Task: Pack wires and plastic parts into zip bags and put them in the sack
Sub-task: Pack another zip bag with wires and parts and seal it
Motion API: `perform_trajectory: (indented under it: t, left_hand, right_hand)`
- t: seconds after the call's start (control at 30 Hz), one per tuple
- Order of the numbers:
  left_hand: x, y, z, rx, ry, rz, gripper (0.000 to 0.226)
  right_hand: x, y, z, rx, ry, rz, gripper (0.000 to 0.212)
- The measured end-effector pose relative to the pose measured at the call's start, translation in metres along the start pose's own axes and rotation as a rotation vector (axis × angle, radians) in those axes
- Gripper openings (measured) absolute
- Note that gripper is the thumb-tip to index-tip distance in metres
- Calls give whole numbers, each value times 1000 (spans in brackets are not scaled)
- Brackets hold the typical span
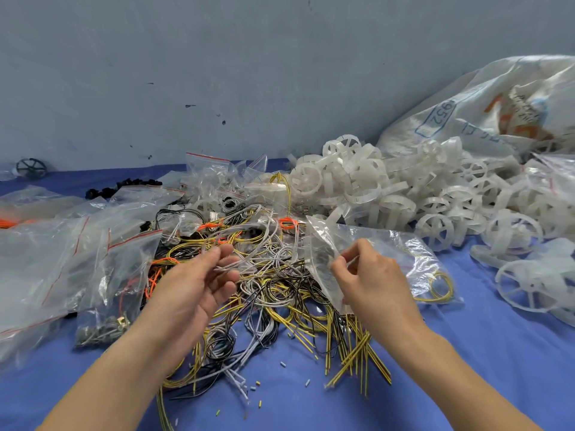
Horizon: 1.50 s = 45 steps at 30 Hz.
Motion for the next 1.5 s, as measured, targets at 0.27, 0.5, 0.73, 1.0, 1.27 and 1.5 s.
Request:
perform_trajectory:
  t: [0.27, 0.5, 0.73, 1.0, 1.27, 1.5]
  left_hand:
    - [12, 31, -66, -596, -475, -127, 23]
    - [10, 35, -53, -561, -361, -91, 24]
    - [2, 21, -15, -421, -45, 89, 23]
    - [2, 24, -16, -447, -58, 103, 23]
    - [-7, 78, -61, -294, -244, -168, 30]
    - [-1, 103, -93, -117, -384, -209, 20]
  right_hand:
    - [0, 2, 3, 88, -5, -5, 16]
    - [8, -8, 24, 180, 246, 41, 19]
    - [15, -44, 17, 370, 368, 280, 40]
    - [-1, -59, 9, 395, 345, 316, 31]
    - [-3, -53, -1, 361, 299, 273, 32]
    - [-2, -55, 1, 377, 296, 265, 30]
Point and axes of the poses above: each hand's wrist, its own x-axis away from the middle knuckle, its own y-axis out of the back of the hand, z = x × y, the point moved 7 cm from there along -x, towards the middle knuckle, and after that the axes turned 6 degrees about -x, right-handed, at the moved point
